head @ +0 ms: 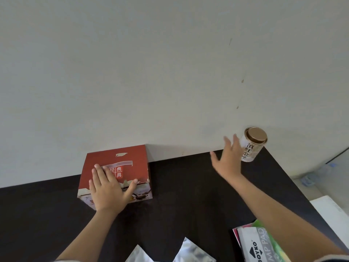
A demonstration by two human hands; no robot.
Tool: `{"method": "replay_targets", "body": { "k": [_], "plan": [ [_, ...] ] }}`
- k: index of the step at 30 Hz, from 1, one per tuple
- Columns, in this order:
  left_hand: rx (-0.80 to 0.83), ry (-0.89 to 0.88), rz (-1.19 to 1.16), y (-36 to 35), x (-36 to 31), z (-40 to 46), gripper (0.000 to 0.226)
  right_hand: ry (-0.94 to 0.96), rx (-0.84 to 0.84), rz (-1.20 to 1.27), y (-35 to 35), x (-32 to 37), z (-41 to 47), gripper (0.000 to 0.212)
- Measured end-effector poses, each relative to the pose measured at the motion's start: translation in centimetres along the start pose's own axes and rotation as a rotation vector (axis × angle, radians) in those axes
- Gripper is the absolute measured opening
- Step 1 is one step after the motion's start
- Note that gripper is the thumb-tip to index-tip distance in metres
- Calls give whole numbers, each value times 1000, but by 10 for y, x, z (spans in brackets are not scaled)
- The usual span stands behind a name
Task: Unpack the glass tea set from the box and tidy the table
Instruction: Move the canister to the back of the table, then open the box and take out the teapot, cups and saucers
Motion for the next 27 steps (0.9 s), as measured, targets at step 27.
{"method": "replay_targets", "body": {
  "k": [27],
  "plan": [
    [179, -282, -154, 4, 52, 17, 57, 421, 515, 276, -138, 211, -161, 26]
  ]
}}
Point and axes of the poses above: each hand's wrist, its own z-axis towards the middle knuckle, its own y-axis out of the back of the hand, x = y × z, the point moved 7 cm from there along z, towards the middle knuckle, and after that the axes turned 13 degrees about z, right-handed, at the moved point
